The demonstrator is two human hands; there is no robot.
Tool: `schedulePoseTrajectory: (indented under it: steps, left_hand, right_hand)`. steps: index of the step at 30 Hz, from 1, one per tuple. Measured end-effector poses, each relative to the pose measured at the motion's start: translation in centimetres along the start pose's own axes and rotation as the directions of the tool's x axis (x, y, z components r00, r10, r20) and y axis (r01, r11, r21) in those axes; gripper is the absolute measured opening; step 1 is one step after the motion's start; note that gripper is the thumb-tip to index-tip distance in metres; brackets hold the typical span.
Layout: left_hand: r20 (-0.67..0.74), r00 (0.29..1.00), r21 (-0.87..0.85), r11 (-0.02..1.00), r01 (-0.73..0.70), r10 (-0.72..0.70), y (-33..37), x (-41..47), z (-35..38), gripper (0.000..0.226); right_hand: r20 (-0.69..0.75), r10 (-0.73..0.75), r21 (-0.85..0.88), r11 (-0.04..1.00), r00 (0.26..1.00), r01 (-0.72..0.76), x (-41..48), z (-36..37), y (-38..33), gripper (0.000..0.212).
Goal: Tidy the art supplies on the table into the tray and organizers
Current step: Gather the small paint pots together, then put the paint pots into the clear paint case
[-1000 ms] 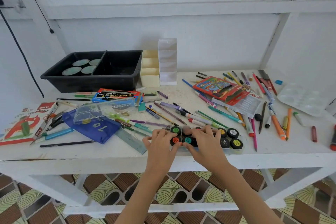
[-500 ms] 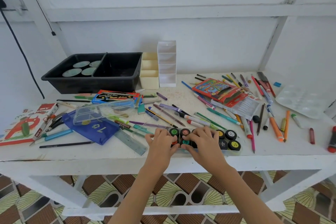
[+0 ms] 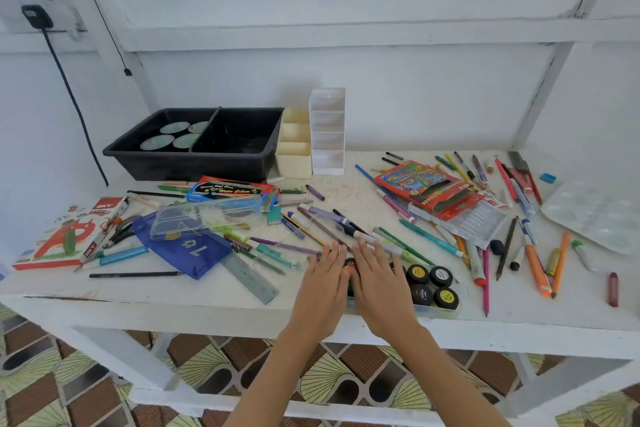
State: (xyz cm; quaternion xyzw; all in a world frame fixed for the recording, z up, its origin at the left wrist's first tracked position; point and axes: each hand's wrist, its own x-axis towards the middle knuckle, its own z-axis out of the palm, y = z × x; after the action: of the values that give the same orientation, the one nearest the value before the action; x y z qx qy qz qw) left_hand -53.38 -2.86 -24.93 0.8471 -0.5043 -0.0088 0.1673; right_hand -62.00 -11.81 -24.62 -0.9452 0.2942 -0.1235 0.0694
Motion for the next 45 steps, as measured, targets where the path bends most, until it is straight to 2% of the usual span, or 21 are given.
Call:
schedulePoseTrajectory:
  steps: [1, 4, 10, 12, 15, 16, 18, 20, 24, 27, 31, 35, 38, 41, 45]
  left_hand:
    - [0.017, 1.0, 0.048, 0.999, 0.005, -0.005, -0.1, 0.0, 0.7, 0.069]
    - [0.018, 0.998, 0.049, 0.997, 0.066, -0.067, 0.0, -0.5, 1.8, 0.053]
    - [0.053, 0.996, 0.08, 0.994, 0.072, -0.077, 0.6, -0.7, 1.2, 0.056]
    - [0.049, 0.995, -0.006, 0.997, 0.083, -0.082, 0.2, -0.5, 1.5, 0.057]
    - [-0.08, 0.993, -0.132, 0.988, 0.075, -0.086, -0.3, -0.8, 0.0, 0.05]
    - [-0.149, 0.982, -0.23, 0.97, 0.08, -0.116, -0.5, -0.9, -0.9, 0.048]
    - [-0.246, 0.943, -0.413, 0.904, 0.108, -0.225, -1.8, -1.3, -2.7, 0.042]
    - [-0.305, 0.859, -0.584, 0.793, 0.172, -0.411, -3.6, -1.5, -4.7, 0.037]
    - [-0.386, 0.712, -0.646, 0.723, 0.246, -0.587, -9.6, -1.7, -7.6, 0.035]
    - [-0.419, 0.653, -0.612, 0.728, 0.31, -0.631, -14.3, -2.0, -9.5, 0.037]
    - [-0.369, 0.669, -0.55, 0.732, 0.402, -0.645, -20.8, -2.1, -10.6, 0.051]
    - [-0.277, 0.748, -0.484, 0.76, 0.434, -0.604, -26.1, -2.1, -10.5, 0.086]
    - [-0.229, 0.78, -0.407, 0.785, 0.467, -0.582, -28.2, -2.1, -10.1, 0.11]
    - [-0.176, 0.802, -0.423, 0.78, 0.462, -0.571, -29.5, -1.9, -9.3, 0.107]
    - [-0.234, 0.762, -0.591, 0.711, 0.382, -0.604, -30.1, -1.9, -8.6, 0.081]
  right_hand:
    - [0.029, -0.004, -0.03, 1.0, 1.0, 0.004, 0.1, 0.5, 0.2, 0.07]
    - [0.039, -0.025, -0.091, 0.995, 0.999, 0.028, 0.1, 1.6, 0.7, 0.07]
    - [0.04, -0.032, -0.081, 0.996, 0.999, 0.035, 0.4, 1.9, 1.0, 0.071]
    - [0.065, -0.041, -0.068, 0.997, 0.997, 0.046, 0.4, 1.7, 1.1, 0.073]
    - [0.065, -0.017, 0.052, 0.999, 0.998, 0.014, 1.0, 0.9, 0.6, 0.069]
    - [0.024, -0.026, 0.121, 0.992, 0.999, 0.023, 1.3, 0.8, 0.2, 0.065]
    - [-0.014, -0.051, 0.267, 0.962, 0.999, 0.053, 2.1, 0.4, -0.9, 0.051]
    - [-0.051, -0.082, 0.404, 0.91, 0.995, 0.095, 3.3, -0.2, -2.8, 0.039]
    - [-0.038, -0.161, 0.533, 0.831, 0.986, 0.156, 6.0, -0.7, -7.9, 0.041]
    - [0.058, -0.186, 0.531, 0.838, 0.981, 0.127, 8.2, 0.2, -11.5, 0.048]
    - [0.108, -0.182, 0.485, 0.868, 0.977, 0.109, 11.2, 2.0, -15.1, 0.062]
    - [0.153, -0.167, 0.364, 0.926, 0.974, 0.101, 13.8, 4.3, -16.8, 0.081]
    - [0.158, -0.164, 0.306, 0.946, 0.974, 0.109, 14.6, 5.7, -17.3, 0.088]
    - [0.121, -0.148, 0.27, 0.956, 0.982, 0.111, 14.8, 6.7, -17.5, 0.087]
    - [0.046, -0.059, 0.414, 0.909, 0.997, 0.035, 14.8, 7.0, -17.7, 0.079]
